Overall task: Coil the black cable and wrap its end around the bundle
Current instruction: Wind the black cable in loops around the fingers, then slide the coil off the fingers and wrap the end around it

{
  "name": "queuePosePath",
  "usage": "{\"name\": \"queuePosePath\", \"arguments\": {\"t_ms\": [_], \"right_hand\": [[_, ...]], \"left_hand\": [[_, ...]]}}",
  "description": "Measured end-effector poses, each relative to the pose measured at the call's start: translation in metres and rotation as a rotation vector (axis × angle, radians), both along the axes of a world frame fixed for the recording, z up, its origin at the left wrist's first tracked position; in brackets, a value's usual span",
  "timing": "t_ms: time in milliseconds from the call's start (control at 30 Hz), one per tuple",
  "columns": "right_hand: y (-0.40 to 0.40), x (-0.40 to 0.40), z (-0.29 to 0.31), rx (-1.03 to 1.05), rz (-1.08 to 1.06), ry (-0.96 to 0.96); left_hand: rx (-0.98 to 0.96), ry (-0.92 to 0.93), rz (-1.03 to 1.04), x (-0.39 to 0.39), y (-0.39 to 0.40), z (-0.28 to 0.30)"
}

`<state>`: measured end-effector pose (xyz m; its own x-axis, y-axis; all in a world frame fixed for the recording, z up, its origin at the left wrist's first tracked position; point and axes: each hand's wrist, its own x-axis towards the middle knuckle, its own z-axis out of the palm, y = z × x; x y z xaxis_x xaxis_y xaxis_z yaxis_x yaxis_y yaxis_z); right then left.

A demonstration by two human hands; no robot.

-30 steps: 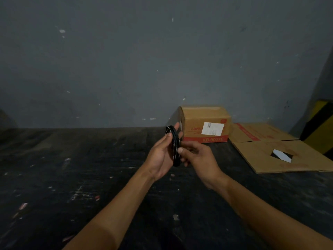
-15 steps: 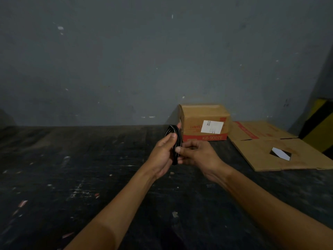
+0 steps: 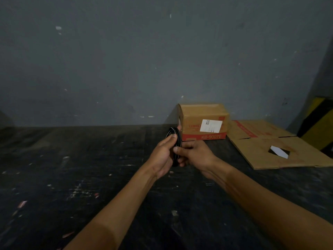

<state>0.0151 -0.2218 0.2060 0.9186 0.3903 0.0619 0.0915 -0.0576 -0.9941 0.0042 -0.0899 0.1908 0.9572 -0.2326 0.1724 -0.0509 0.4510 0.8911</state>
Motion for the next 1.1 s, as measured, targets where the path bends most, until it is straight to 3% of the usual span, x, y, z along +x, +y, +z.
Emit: {"name": "queuePosePath", "arguments": {"t_ms": [167,300,367,467,600,667,900,1100], "right_hand": [[0.001,0.0,-0.005,-0.044,-0.047,0.072],[-0.006,0.002,-0.007,-0.05,-0.108,0.119],[-0.014,0.004,-0.005,0.014,-0.15,0.19],[-0.026,0.006,-0.005,0.135,-0.166,0.333],[-0.032,0.003,-0.011,0.235,-0.162,0.49],[-0.032,0.0,-0.014,0.246,-0.167,0.553],[-0.039,-0.008,-0.035,0.222,-0.162,0.653],[-0.053,-0.022,-0.064,0.237,-0.147,0.747]], "left_hand": [[0.065,0.091,0.037,0.001,-0.001,0.006],[0.281,0.085,0.069,-0.005,0.013,0.011],[0.377,-0.018,0.211,-0.008,0.017,0.011],[0.572,-0.335,0.527,-0.017,0.02,0.002],[1.147,-0.613,0.482,-0.026,0.018,-0.021],[1.273,-0.728,0.528,-0.026,0.015,-0.03],[1.241,-0.881,0.639,-0.027,-0.001,-0.059],[0.97,-0.67,0.563,-0.036,-0.02,-0.098]]}}
